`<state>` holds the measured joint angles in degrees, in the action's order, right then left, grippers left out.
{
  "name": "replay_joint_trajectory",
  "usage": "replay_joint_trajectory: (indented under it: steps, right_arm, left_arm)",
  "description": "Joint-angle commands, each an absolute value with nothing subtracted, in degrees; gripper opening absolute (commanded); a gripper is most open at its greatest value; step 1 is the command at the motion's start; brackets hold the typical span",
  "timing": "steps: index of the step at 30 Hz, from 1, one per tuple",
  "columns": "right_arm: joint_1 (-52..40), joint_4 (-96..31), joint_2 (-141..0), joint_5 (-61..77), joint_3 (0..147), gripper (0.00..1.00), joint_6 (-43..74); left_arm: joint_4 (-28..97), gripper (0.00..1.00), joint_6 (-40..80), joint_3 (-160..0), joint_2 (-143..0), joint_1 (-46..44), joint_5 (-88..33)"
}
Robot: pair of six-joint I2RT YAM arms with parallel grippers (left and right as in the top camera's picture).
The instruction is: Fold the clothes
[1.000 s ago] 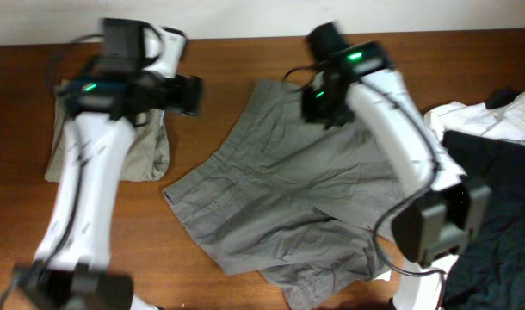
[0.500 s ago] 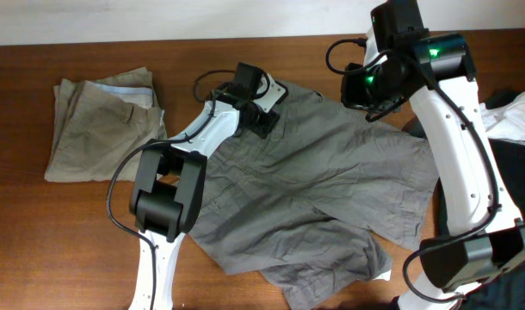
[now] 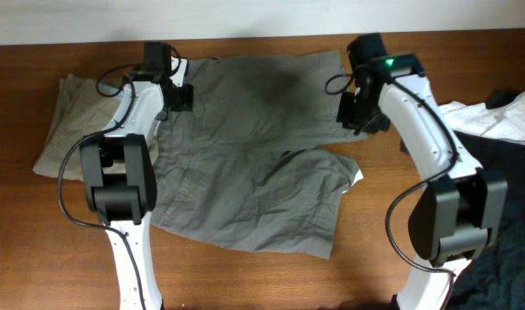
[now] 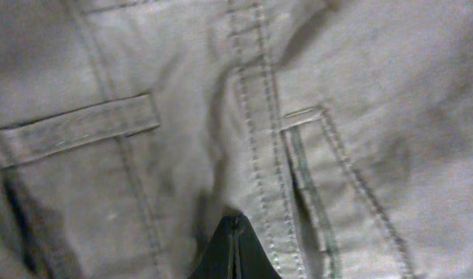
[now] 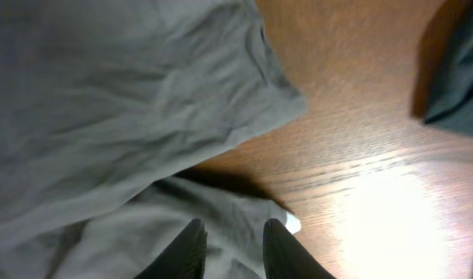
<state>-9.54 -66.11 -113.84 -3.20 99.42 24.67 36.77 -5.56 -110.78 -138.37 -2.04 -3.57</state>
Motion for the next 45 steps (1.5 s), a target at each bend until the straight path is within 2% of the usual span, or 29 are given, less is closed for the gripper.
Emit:
replay_joint_trajectory:
  steps: [1, 3, 5, 8, 10, 13, 15, 17, 19, 22, 23, 24, 25, 27, 30, 33, 35, 37, 40, 41, 45]
  right_arm:
    - [-9.2, -61.5, -114.7, -4.2, 92.1, 0.41, 25.8]
    - [-8.9, -54.1, -114.7, -4.1, 86.9, 0.43, 26.2]
    - [-7.5, -45.6, -114.7, -1.9, 80.2, 0.38, 26.8]
    - [-5.4, -52.0, -114.4, 2.2, 79.5, 0.35, 25.3]
    - [-2.8, -56.2, -113.3, 8.8, 79.6, 0.34, 20.4]
    - [-0.4, -62.6, -112.2, 22.7, 79.5, 0.4, 15.9]
    - [-0.7, -64.1, -112.2, 25.6, 79.5, 0.42, 15.2]
    - [-2.1, -62.1, -112.3, 26.3, 79.3, 0.47, 15.7]
    - [-3.8, -58.0, -112.3, 26.4, 78.4, 0.55, 18.3]
    - [-5.6, -51.2, -112.9, 26.3, 74.5, 0.56, 23.3]
    - [-5.6, -49.1, -113.0, 26.4, 73.1, 0.5, 24.6]
    - [-5.5, -47.7, -113.0, 26.7, 72.4, 0.27, 25.5]
    - [-4.9, -47.0, -112.8, 28.3, 72.6, 0.13, 25.3]
    - [-2.3, -46.5, -110.6, 37.1, 73.9, 0.05, 19.5]
    - [1.7, -49.6, -104.7, 44.0, 74.4, 0.04, 13.3]
    - [4.0, -55.5, -101.4, 44.1, 74.4, 0.04, 4.5]
    - [5.0, -58.3, -101.4, 35.2, 74.3, 0.04, 7.4]
    - [5.1, -58.1, -101.4, 34.0, 74.3, 0.04, 7.3]
    - [6.0, -59.5, -101.4, 21.9, 74.3, 0.51, 15.0]
    - [6.3, -59.7, -101.5, 19.5, 74.0, 0.55, 16.1]
    - [6.7, -59.4, -101.6, 20.6, 69.9, 0.54, 17.1]
  left_arm:
    - [40.9, 0.01, -4.6, -116.7, -140.7, -3.4, -8.4]
    - [43.8, 0.01, -4.8, -120.2, -140.6, -3.6, -8.3]
    - [49.5, 0.01, -4.8, -124.9, -139.6, -3.7, -8.4]
    - [58.5, 0.08, -9.0, -130.6, -137.1, -3.7, -8.4]
    - [64.2, 0.15, -10.0, -135.1, -134.1, -3.7, -8.1]
    - [70.7, 0.25, -10.0, -138.9, -128.7, -3.7, -8.1]
    - [74.1, 0.27, -10.0, -139.0, -125.8, -3.7, -8.1]
    - [77.3, 0.27, -10.0, -139.0, -124.2, -3.7, -8.1]
    - [80.0, 0.27, -10.0, -139.0, -124.0, -3.7, -8.2]
    - [85.6, 0.27, -10.0, -138.9, -124.0, -3.7, -8.2]
    - [86.8, 0.27, -10.0, -138.7, -124.0, -3.7, -8.2]
    - [88.3, 0.27, -10.0, -137.9, -124.0, -3.7, -8.2]
    - [89.3, 0.27, -9.9, -136.8, -124.0, -3.7, -8.2]
    - [89.3, 0.27, -9.9, -132.1, -124.0, -3.7, -9.5]
    - [85.9, 0.28, -10.0, -120.8, -124.0, -3.8, -13.8]
    - [79.1, 0.27, -10.0, -107.8, -124.0, -5.3, -14.2]
    - [74.1, 0.29, -10.0, -99.3, -124.0, -6.5, -14.2]
    - [70.9, 0.3, -10.0, -93.4, -124.0, -6.8, -14.1]
    - [65.1, 0.3, -10.0, -83.4, -124.0, -6.8, -13.7]
    - [64.2, 0.3, -10.0, -82.1, -124.0, -6.8, -13.7]
    - [63.0, 0.3, -10.0, -81.5, -124.0, -6.7, -13.7]
